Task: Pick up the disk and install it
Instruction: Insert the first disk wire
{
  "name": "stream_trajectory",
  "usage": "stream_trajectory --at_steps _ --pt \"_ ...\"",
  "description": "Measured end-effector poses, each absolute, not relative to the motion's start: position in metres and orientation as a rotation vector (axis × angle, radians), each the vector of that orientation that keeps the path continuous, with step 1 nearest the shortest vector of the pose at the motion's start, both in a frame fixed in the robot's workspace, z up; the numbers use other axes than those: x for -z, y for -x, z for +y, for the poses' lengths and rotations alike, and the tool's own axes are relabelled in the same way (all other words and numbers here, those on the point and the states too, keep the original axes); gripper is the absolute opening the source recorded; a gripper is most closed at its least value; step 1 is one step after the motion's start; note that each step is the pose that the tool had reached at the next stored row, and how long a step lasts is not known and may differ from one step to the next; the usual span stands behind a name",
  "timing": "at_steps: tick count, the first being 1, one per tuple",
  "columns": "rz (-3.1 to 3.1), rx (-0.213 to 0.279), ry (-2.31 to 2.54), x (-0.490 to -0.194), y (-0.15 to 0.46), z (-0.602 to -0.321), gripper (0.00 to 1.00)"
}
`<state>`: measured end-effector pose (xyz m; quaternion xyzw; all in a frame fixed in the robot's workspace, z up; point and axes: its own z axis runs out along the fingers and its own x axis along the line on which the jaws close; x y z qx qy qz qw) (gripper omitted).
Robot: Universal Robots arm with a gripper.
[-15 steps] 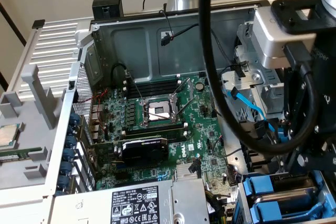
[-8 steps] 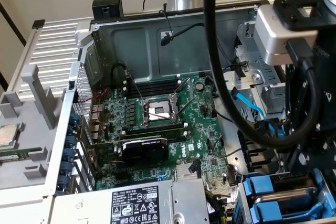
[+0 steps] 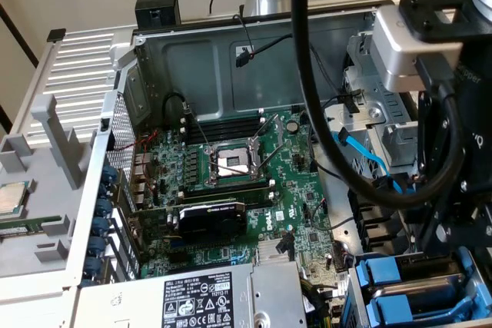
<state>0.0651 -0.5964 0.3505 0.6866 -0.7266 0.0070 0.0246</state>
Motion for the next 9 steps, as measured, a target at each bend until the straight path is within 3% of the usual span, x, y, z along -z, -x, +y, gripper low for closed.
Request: stream_trajectory --at_steps 9 --pt "-2.277 0.003 -2.102 -0.3478 -0.0651 -0.5973 0.17"
